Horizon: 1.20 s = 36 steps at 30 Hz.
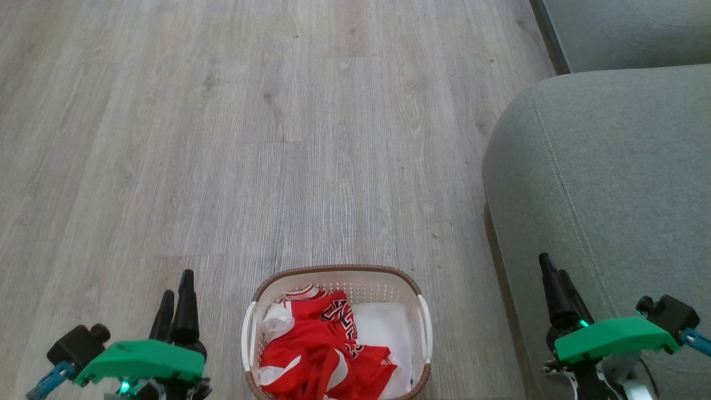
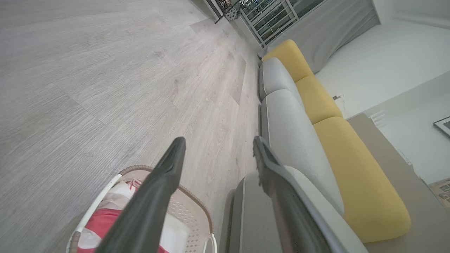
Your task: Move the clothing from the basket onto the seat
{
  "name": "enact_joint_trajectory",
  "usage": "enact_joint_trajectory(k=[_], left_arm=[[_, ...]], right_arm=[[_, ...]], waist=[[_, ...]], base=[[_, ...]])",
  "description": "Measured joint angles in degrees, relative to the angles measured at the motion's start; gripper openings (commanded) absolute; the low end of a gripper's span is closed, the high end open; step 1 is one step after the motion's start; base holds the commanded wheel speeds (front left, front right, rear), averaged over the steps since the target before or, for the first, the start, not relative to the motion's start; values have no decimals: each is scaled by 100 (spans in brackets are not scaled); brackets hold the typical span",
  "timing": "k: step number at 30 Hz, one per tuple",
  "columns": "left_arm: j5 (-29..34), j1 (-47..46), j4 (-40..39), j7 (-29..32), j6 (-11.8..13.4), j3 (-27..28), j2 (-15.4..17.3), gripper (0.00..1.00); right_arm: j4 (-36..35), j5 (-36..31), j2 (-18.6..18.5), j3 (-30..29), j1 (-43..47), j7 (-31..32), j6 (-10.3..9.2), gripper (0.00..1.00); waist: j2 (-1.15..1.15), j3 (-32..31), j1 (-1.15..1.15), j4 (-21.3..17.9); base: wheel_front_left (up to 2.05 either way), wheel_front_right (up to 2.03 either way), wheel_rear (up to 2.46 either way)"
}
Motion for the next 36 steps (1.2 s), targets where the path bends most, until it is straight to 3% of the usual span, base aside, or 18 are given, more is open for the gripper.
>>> enact_joint_trajectory(k=[6,8,36], left_arm=[[387,39,-41,-81,49,-93,2,100],[609,57,-78,-134,102,-114,4,100],[2544,250,-226,-579,358,-348,54,100]], right_arm=[[-13,-378,0,42,1,-98,0,100],[-24,-780,0,66,1,-142,0,100],[-66,-2611,-2,356,1,-577,0,100]], waist=[[0,-4,0,0],[0,-4,0,0],[0,-48,0,33]], base=[[0,0,0],[0,0,0],[0,0,0]])
